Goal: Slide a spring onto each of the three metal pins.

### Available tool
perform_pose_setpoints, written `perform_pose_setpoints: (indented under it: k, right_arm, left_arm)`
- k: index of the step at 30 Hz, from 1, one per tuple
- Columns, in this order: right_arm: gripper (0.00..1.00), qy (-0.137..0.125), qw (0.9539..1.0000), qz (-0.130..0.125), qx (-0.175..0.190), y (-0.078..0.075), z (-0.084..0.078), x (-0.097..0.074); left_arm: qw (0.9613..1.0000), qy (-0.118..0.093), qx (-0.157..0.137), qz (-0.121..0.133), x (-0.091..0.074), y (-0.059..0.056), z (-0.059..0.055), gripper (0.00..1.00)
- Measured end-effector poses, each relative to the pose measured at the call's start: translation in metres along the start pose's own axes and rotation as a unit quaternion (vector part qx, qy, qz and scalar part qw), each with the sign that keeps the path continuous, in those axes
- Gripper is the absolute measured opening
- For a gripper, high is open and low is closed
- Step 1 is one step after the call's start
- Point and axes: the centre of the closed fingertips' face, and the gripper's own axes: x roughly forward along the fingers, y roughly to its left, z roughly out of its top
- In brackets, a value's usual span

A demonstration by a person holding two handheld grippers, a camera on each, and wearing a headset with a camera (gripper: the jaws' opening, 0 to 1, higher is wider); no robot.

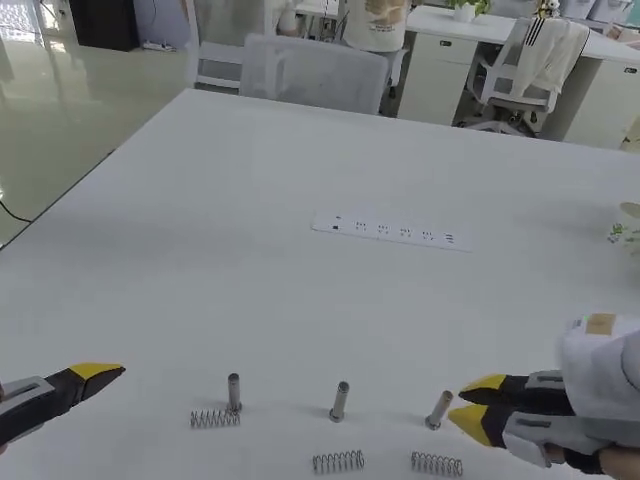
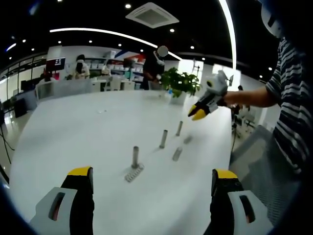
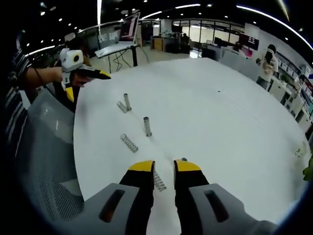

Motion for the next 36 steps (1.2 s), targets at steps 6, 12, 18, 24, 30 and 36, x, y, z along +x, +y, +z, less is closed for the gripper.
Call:
perform_pose_setpoints:
  k: [6,12,18,24,30,36]
  right_arm:
    - [0.13,0.062,0.9939,0.031,-0.086,0.015,-0.017,0.008]
    - [0.13,0.081,0.9899,0.052,-0.104,0.02,-0.026,0.014]
    - [0.13,0.104,0.9858,0.061,-0.117,0.016,-0.041,0.02]
    - [0.12,0.113,0.9846,0.06,-0.119,0.013,-0.046,0.027]
    - [0.1,0.125,0.9831,0.065,-0.117,0.013,-0.055,0.037]
    - [0.1,0.137,0.9814,0.068,-0.116,0.013,-0.065,0.042]
  left_arm:
    - [1.0,0.003,0.004,-0.001,-0.001,-0.002,0.0,0.98]
    - [0.9998,0.013,0.012,-0.003,-0.002,-0.005,-0.004,0.98]
    - [0.9998,0.017,0.011,-0.005,-0.002,-0.007,-0.007,0.98]
    - [0.9999,0.014,0.005,-0.004,-0.001,-0.007,-0.006,0.98]
    - [0.9999,0.015,0.008,-0.002,-0.001,-0.007,-0.006,0.97]
    - [0.9998,0.017,0.005,-0.002,-0.003,-0.008,-0.01,0.97]
